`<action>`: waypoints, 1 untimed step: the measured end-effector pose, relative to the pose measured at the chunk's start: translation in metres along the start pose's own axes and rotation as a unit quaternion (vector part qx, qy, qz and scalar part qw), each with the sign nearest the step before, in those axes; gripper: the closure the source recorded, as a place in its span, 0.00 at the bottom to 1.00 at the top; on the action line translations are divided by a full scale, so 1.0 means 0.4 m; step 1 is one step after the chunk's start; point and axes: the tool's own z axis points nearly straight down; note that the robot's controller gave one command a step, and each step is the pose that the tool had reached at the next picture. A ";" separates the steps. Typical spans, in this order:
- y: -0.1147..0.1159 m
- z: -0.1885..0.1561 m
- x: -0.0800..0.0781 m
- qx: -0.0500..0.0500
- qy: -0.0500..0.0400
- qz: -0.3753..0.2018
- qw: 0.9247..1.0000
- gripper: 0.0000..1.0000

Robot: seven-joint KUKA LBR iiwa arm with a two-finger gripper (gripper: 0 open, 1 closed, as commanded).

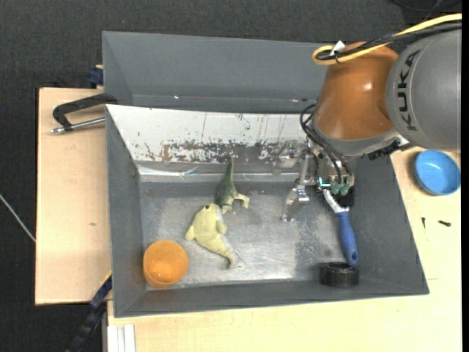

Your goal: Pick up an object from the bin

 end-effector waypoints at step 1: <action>0.230 0.100 -0.042 0.000 -0.004 -0.141 0.990 0.00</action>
Offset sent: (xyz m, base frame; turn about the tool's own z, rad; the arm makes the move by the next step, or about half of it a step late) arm 0.0159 0.0891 -0.0403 -0.2802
